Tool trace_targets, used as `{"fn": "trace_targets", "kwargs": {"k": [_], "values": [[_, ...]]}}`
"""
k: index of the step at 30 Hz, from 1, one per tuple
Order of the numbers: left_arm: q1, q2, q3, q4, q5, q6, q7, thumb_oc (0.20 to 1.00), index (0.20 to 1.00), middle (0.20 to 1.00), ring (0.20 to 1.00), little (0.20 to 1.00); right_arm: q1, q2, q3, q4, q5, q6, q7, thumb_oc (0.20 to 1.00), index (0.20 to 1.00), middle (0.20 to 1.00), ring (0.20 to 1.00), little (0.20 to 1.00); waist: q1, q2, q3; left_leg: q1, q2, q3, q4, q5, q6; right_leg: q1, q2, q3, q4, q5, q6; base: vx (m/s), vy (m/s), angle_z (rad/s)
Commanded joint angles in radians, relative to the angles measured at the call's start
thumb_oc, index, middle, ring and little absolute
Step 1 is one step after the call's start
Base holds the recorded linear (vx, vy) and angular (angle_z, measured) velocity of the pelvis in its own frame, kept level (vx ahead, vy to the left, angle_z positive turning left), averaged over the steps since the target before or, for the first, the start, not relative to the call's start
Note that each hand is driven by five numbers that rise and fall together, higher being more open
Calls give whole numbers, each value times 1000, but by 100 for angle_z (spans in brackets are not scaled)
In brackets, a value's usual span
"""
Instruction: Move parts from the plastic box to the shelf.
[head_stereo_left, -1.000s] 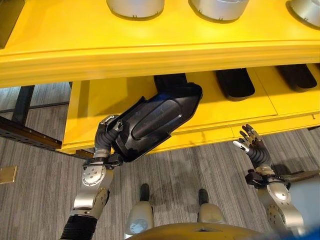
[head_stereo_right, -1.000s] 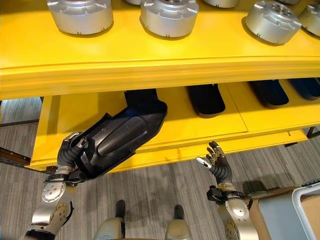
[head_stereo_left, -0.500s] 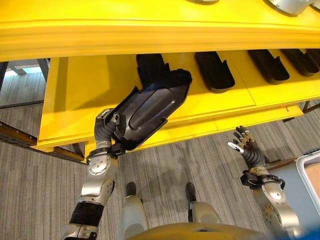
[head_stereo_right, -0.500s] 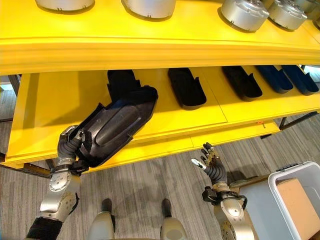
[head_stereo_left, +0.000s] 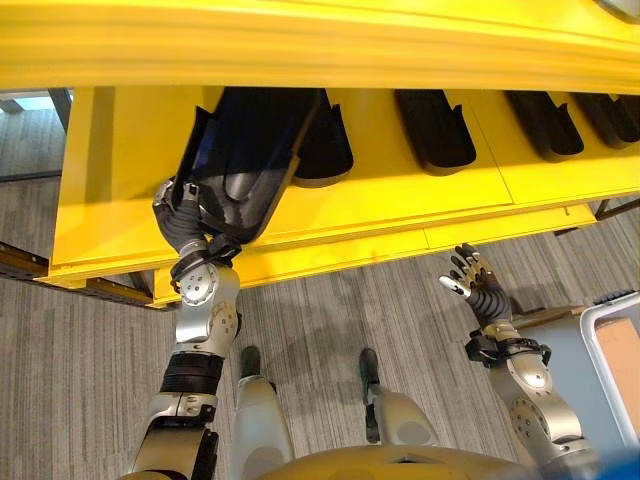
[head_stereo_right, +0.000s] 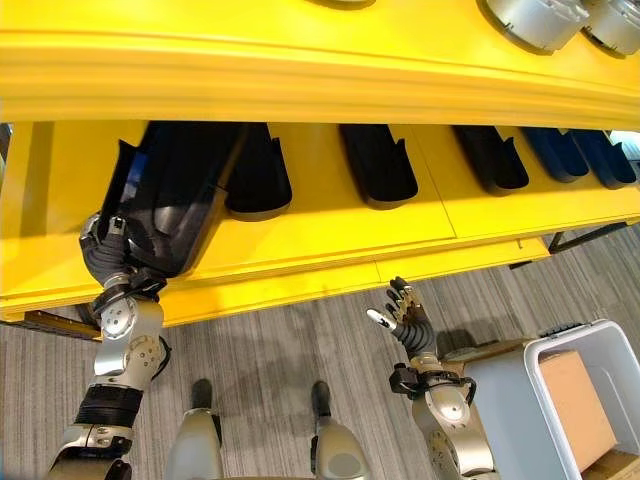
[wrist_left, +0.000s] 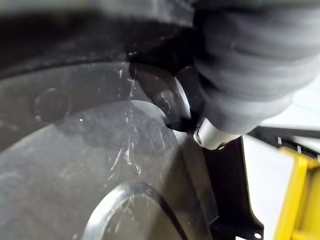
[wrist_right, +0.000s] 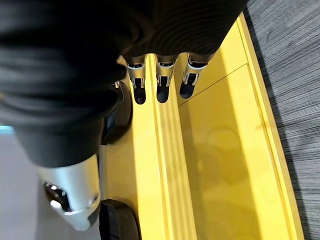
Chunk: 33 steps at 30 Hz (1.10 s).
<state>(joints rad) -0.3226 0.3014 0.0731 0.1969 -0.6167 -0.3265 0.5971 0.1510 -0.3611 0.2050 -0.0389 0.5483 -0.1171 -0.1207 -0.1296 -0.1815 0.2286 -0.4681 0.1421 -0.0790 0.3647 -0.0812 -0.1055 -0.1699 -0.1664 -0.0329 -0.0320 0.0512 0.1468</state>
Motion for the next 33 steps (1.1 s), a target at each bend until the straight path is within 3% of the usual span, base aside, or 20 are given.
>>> {"fn": "trace_targets", "kwargs": {"k": [1, 11, 16, 33], "values": [[-119, 93, 30, 20, 79, -93, 56, 200, 200, 200, 200, 200, -26, -28, -37, -54, 28, -66, 1, 1000, 1000, 1000, 1000, 1000, -4, 37, 0, 103, 47, 82, -139, 58, 2, 13, -24, 7, 105, -76, 15, 0, -36, 12], [-227, 173, 51, 126, 130, -76, 151, 200, 200, 200, 200, 200, -24, -48, -11, -65, 35, -66, 17, 1000, 1000, 1000, 1000, 1000, -11, 19, 4, 66, 47, 64, -111, 52, -4, -3, -17, -10, 126, -86, 16, -5, -23, 4], [-367, 247, 31, 220, 163, -45, 221, 200, 200, 200, 200, 200, -39, -74, 19, -77, 39, -65, 20, 1000, 1000, 1000, 1000, 1000, -17, 8, 12, 9, 47, 41, -63, 41, -6, -35, -9, -30, 167, -105, 17, -17, -18, 1], [-599, 302, -40, 327, 141, -51, 346, 200, 200, 200, 200, 200, -70, -118, 49, -82, 59, -84, -5, 1000, 1000, 1000, 1000, 1000, -23, 4, 42, -162, 21, -6, 105, -23, 14, -145, -10, -63, 310, -160, 11, -4, -1, 7]]}}
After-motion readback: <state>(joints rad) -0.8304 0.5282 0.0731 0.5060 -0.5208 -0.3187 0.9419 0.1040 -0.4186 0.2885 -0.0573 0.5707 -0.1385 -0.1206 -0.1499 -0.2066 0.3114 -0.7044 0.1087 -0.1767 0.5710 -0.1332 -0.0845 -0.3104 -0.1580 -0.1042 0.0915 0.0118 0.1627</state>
